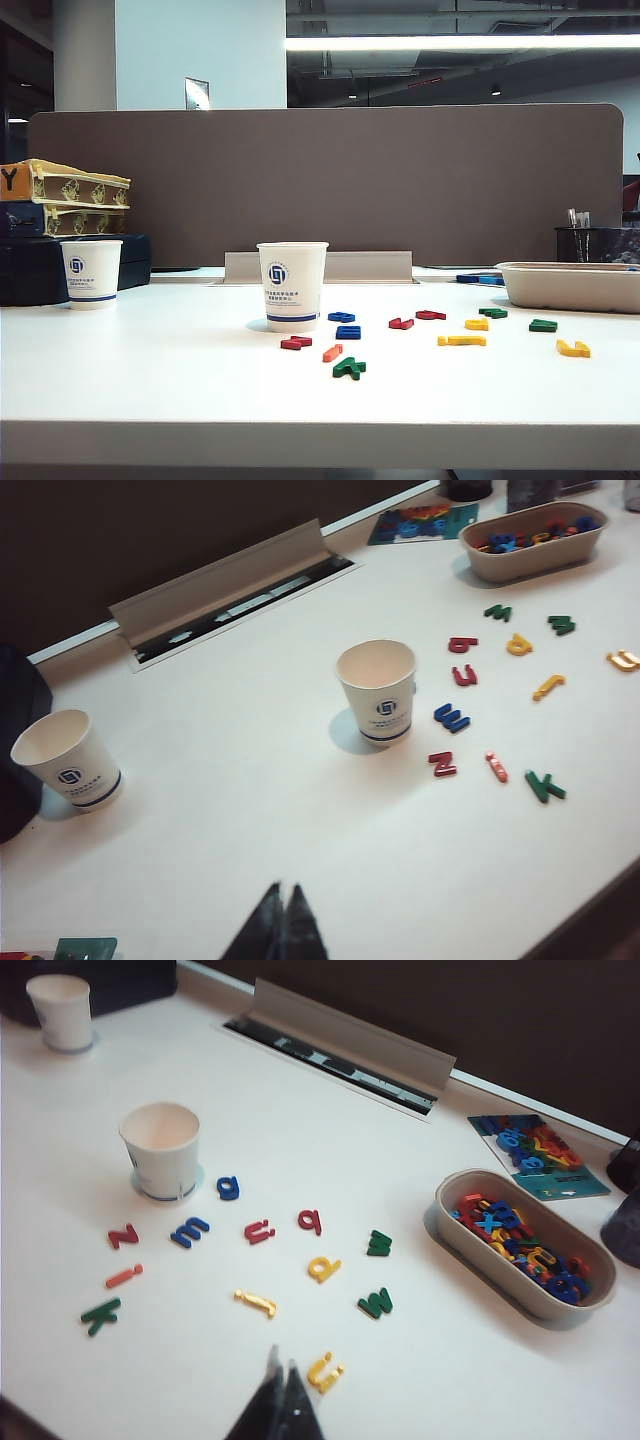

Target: Pick up the letter "c" and put it in the paper cup.

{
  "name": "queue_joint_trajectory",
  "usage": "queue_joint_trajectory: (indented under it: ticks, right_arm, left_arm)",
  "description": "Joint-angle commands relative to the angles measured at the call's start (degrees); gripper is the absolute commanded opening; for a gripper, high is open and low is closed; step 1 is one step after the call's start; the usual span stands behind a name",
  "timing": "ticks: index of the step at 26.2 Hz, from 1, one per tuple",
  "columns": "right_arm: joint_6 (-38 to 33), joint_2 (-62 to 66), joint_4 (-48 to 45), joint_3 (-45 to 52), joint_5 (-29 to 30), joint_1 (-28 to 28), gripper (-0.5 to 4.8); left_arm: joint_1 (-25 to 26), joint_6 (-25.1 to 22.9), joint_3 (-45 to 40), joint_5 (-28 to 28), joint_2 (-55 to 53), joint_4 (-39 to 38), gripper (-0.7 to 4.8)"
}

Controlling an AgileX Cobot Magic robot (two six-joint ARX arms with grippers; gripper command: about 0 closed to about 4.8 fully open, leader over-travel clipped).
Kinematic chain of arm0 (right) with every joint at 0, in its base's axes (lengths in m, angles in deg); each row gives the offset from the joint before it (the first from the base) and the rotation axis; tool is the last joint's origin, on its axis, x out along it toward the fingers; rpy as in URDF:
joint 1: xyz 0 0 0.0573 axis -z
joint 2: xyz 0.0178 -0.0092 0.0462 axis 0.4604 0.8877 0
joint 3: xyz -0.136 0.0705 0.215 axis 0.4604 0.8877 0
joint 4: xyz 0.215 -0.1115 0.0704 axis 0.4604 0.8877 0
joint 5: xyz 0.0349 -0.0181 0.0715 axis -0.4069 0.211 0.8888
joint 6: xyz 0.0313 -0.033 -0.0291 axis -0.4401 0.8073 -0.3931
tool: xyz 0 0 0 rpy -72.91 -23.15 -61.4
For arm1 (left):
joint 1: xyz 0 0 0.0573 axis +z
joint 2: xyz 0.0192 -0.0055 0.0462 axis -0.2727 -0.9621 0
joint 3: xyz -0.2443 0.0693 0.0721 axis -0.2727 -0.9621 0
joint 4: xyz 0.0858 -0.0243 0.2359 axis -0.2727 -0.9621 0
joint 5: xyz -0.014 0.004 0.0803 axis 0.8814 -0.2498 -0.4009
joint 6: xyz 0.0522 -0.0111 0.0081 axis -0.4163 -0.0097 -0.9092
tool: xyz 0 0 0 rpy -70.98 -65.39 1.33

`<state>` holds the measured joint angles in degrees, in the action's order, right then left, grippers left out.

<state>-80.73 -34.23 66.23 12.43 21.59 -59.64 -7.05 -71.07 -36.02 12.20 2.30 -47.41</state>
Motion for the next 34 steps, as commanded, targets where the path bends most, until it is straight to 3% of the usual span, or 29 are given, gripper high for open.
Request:
queue_joint_trajectory:
  ticks: [1, 7, 15, 20, 25, 30, 34]
  right_arm:
    - [-3.23, -1.55, -7.96, 3.32, -1.66, 0.02, -0.01]
    - [-4.07, -2.08, -13.84, 8.17, -10.01, 0.02, -0.01]
    - [-4.07, -2.05, -18.62, 11.67, -11.63, 0.02, -0.01]
    - [-4.17, -2.03, -20.28, 15.02, -19.71, 0.02, -0.01]
    - [-9.03, -2.05, -23.65, 17.55, -20.35, 0.02, -0.01]
    - [-8.92, -2.05, -31.71, 21.29, -20.37, 0.02, -0.01]
    - [-8.9, -2.05, -36.06, 24.81, -20.37, 0.02, -0.01]
  left_arm:
    - [-0.02, 0.13, -2.19, -2.25, 0.02, 5.05, -0.06]
    - [-0.02, 0.13, -5.6, -2.97, 0.0, 9.46, -0.06]
    - [-0.02, 1.73, -10.36, -6.71, -0.04, 15.12, -0.06]
    - [-0.02, 4.44, -13.68, -7.93, -0.09, 18.8, -0.06]
    - [-0.02, 4.42, -16.11, -8.0, -0.13, 19.61, -0.06]
    - [-0.02, 5.05, -17.66, -8.39, -0.13, 19.98, -0.06]
    - [-0.02, 7.87, -17.73, -13.11, -0.13, 20.83, -0.06]
